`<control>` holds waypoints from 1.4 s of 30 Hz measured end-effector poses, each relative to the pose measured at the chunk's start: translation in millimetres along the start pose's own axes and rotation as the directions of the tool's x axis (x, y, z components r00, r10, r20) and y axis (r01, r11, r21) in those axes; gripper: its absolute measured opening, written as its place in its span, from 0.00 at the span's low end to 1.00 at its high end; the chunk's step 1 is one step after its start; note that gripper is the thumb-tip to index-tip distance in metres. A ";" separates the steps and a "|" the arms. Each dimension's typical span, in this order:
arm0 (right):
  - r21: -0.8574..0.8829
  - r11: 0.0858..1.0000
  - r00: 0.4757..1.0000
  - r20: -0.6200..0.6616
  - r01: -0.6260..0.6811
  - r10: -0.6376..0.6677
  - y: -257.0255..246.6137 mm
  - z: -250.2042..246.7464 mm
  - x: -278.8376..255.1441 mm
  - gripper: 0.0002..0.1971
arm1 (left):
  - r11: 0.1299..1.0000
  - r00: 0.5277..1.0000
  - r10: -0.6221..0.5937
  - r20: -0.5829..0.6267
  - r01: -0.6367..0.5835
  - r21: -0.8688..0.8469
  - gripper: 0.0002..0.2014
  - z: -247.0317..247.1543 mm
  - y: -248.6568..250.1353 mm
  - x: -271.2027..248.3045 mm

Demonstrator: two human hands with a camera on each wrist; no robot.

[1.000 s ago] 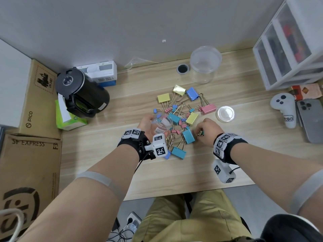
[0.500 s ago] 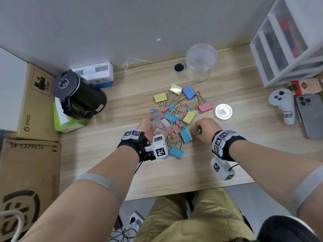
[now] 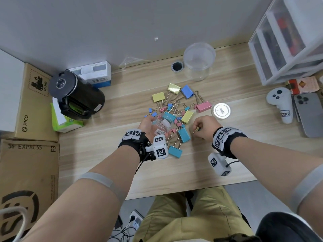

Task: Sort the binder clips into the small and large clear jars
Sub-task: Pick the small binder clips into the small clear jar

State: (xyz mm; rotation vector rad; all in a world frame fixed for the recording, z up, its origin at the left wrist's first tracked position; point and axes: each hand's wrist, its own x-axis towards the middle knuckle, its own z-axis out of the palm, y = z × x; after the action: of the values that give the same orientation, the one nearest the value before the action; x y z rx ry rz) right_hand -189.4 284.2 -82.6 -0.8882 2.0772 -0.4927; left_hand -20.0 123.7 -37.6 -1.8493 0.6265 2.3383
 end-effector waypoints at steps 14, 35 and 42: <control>0.617 0.787 0.997 0.047 0.018 -0.060 -78.0 -35.5 14.9 0.12 | 0.996 0.998 0.029 0.058 -0.034 0.084 0.19 11.5 4.8 2.9; -0.054 0.992 0.961 -0.258 -0.117 0.100 -32.2 -43.3 40.3 0.10 | 0.999 0.993 0.007 0.117 -0.002 -0.041 0.23 -22.4 18.9 13.6; -0.493 0.870 0.970 -0.217 -0.009 -0.113 -23.6 -38.8 69.2 0.12 | 0.993 0.995 0.010 0.097 0.002 -0.120 0.26 -44.5 24.4 13.6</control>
State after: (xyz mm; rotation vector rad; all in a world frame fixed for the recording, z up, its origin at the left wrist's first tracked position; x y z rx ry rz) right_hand -240.1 218.8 -81.5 -1.2297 2.4606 -0.0893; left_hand 9.1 82.5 -52.2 -1.7678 0.4884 2.5026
